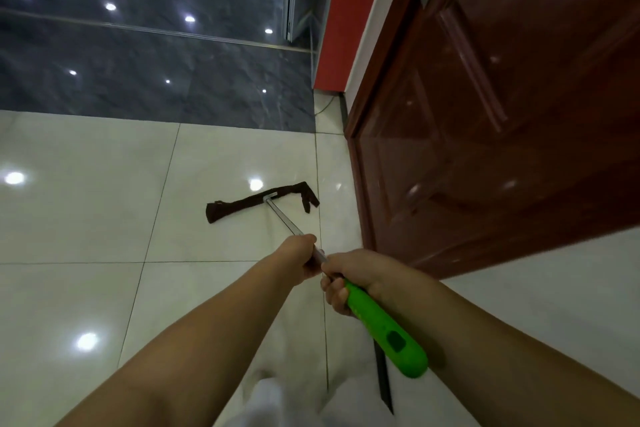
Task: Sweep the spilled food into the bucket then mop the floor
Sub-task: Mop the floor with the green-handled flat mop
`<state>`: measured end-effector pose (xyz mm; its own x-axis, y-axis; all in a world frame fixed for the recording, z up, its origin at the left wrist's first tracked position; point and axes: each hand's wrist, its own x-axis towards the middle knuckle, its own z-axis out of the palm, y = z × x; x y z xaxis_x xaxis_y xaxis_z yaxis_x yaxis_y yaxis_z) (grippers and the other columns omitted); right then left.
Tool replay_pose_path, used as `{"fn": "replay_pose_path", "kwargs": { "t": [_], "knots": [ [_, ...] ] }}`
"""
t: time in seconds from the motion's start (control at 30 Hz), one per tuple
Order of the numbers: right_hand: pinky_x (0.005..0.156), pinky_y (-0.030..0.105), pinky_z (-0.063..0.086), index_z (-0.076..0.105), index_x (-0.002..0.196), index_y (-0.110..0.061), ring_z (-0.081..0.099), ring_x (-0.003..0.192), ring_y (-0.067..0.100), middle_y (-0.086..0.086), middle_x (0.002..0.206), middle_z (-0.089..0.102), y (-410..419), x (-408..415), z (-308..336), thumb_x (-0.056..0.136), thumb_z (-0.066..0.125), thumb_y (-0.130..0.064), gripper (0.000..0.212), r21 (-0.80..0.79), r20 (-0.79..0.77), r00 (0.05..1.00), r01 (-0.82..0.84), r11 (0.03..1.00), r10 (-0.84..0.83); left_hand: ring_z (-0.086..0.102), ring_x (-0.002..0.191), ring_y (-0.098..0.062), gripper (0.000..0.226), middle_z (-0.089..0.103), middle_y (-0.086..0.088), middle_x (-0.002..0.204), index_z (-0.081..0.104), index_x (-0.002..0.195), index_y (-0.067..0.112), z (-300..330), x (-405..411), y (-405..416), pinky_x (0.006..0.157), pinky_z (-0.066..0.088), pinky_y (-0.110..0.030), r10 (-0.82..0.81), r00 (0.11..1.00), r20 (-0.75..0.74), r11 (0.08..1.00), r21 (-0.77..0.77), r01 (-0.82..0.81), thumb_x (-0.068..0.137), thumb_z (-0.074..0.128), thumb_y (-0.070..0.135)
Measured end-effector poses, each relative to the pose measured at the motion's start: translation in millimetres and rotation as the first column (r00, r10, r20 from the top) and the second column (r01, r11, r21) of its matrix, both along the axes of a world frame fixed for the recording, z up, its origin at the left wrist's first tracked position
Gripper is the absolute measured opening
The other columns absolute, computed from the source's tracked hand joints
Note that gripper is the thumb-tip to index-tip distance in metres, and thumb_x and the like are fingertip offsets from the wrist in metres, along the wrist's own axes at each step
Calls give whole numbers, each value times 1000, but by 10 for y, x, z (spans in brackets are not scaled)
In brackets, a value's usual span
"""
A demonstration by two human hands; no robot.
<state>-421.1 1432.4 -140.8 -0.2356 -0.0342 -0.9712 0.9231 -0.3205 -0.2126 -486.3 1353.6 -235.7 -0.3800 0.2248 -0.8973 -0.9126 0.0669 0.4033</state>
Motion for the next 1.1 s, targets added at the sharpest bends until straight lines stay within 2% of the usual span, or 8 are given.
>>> {"fn": "replay_pose_path", "kwargs": {
  "t": [0.13, 0.33, 0.53, 0.67, 0.8, 1.0, 1.1],
  "knots": [
    [31, 13, 33, 55, 115, -10, 37, 32, 7, 2, 58, 45, 95, -444, -167, 95, 46, -9, 23, 16, 13, 998, -64, 998, 64, 52, 71, -19, 40, 50, -11, 85, 40, 135, 2, -50, -406, 88, 59, 48, -30, 55, 998, -18, 998, 1, -55, 101, 43, 23],
    [31, 13, 33, 58, 121, -10, 37, 39, 8, 2, 53, 43, 295, -1170, -299, 95, 49, -16, 28, 97, 29, 971, -238, 966, 237, 52, 67, -17, 43, 52, -10, 79, 41, 136, -1, -193, -1036, 304, 62, 47, -28, 218, 976, -24, 976, 3, -218, 100, 44, 23],
    [32, 11, 34, 56, 109, -9, 37, 27, 8, 2, 52, 41, 794, -1959, -344, 95, 45, -11, 18, 120, 6, 916, -399, 909, 402, 51, 61, -13, 39, 51, -7, 74, 44, 133, 1, -175, -1681, 755, 44, 50, -23, 350, 936, -27, 937, 15, -350, 101, 43, 25],
    [30, 12, 33, 53, 98, -9, 37, 29, 8, 1, 49, 42, 984, -2313, -297, 96, 46, -14, 9, 120, 33, 868, -496, 860, 496, 51, 60, -13, 37, 51, -7, 74, 45, 131, 2, -202, -1976, 936, 36, 48, -18, 384, 923, -33, 923, 15, -383, 101, 43, 24],
    [30, 13, 32, 50, 85, -8, 35, 30, 7, 0, 44, 41, 997, -2355, -241, 96, 46, -15, 14, 110, 53, 835, -550, 828, 547, 53, 63, -14, 38, 53, -7, 75, 48, 130, 1, -223, -1975, 974, 34, 49, -18, 390, 920, -31, 921, -5, -390, 100, 45, 25],
    [30, 12, 32, 47, 76, -7, 35, 28, 6, -1, 46, 40, 959, -2120, -107, 95, 49, -16, 21, 83, 89, 805, -593, 801, 586, 55, 62, -15, 38, 55, -8, 75, 48, 129, 1, -162, -1691, 884, 34, 50, -19, 408, 913, -22, 912, -32, -408, 100, 45, 25],
    [30, 12, 32, 50, 78, -6, 35, 28, 6, -1, 48, 40, 868, -1910, -6, 93, 47, -10, 16, 65, 104, 786, -617, 784, 609, 56, 59, -17, 28, 54, -10, 74, 51, 115, 0, -33, -1406, 732, 33, 49, -20, 425, 905, -11, 905, -20, -425, 100, 44, 23]
  ]
}}
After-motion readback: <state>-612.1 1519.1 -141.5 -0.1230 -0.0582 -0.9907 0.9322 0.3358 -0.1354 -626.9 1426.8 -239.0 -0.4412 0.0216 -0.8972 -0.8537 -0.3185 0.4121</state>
